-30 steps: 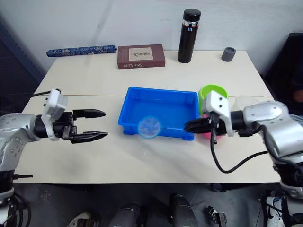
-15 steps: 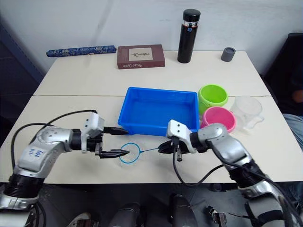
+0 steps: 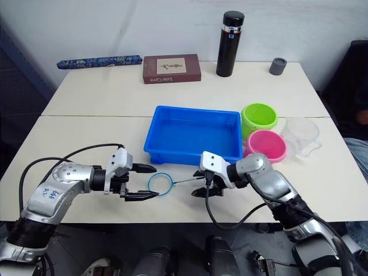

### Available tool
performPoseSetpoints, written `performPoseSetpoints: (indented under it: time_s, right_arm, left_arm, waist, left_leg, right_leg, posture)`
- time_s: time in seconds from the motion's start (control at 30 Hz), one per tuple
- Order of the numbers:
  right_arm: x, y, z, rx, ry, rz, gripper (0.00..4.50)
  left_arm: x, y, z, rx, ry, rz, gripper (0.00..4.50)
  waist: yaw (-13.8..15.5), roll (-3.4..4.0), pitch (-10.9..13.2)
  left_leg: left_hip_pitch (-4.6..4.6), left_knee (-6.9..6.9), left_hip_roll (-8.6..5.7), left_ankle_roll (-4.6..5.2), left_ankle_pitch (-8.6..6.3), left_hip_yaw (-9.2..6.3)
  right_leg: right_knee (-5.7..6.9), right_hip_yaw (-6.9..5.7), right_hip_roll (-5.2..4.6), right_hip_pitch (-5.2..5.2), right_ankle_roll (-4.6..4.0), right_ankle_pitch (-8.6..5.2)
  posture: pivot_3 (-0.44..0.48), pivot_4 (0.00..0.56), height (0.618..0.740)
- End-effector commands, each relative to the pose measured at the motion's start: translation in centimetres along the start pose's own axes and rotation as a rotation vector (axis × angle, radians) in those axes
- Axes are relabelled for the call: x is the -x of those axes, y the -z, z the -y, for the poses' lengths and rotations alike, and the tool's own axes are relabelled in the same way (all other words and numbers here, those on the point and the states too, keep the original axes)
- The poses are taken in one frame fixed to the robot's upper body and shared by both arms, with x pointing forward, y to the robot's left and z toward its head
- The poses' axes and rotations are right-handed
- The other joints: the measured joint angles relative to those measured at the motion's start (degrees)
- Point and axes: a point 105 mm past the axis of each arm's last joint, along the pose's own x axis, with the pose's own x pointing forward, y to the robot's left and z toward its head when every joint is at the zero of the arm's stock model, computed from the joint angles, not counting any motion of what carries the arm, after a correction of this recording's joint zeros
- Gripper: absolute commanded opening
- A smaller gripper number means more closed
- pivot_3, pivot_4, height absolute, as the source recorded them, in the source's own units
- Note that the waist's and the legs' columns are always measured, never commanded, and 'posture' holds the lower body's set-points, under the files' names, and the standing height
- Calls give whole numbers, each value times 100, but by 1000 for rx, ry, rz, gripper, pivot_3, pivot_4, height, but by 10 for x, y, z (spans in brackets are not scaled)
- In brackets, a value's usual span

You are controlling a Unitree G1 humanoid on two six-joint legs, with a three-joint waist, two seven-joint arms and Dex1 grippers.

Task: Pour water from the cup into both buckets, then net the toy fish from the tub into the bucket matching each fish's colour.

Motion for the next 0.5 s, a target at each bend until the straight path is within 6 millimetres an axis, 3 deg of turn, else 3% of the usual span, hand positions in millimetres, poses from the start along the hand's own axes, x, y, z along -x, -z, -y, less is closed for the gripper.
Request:
performPoseSetpoints:
  time_s: [0.03, 0.17, 0.3, 0.5]
  right_arm:
    - [23, -8, -6, -8, 35, 34, 3091]
    - [42, 4, -17, -55, 101, 22, 3091]
    - [60, 15, -30, -101, 186, 29, 3091]
    - [72, 34, -42, -167, 274, 15, 3091]
  left_arm:
    - [13, -9, -3, 10, -110, 48, 4493]
    - [29, 3, -6, 68, -252, 71, 4493]
    - [46, 27, 6, 156, -352, 46, 4493]
    - [65, 55, 16, 286, -522, 52, 4493]
  waist:
    - [-4, 0, 0]
    - [0, 0, 0]
    - [-9, 0, 0]
    - [16, 1, -1]
  left_leg:
    - [1, 0, 0, 1, -1, 0]
    - [7, -5, 4, -1, -2, -4]
    - [8, -10, 5, -2, -2, -3]
    - [29, -12, 4, 1, -4, -7]
  right_leg:
    - [-1, 1, 0, 1, 0, 0]
    - [-2, 1, 0, 4, 0, 0]
    - [-4, 5, 0, 3, -1, 0]
    - [-33, 5, -5, 29, -2, 0]
  posture:
    - [0, 150, 740]
    - [0, 150, 740]
    - [0, 150, 740]
    - [0, 150, 740]
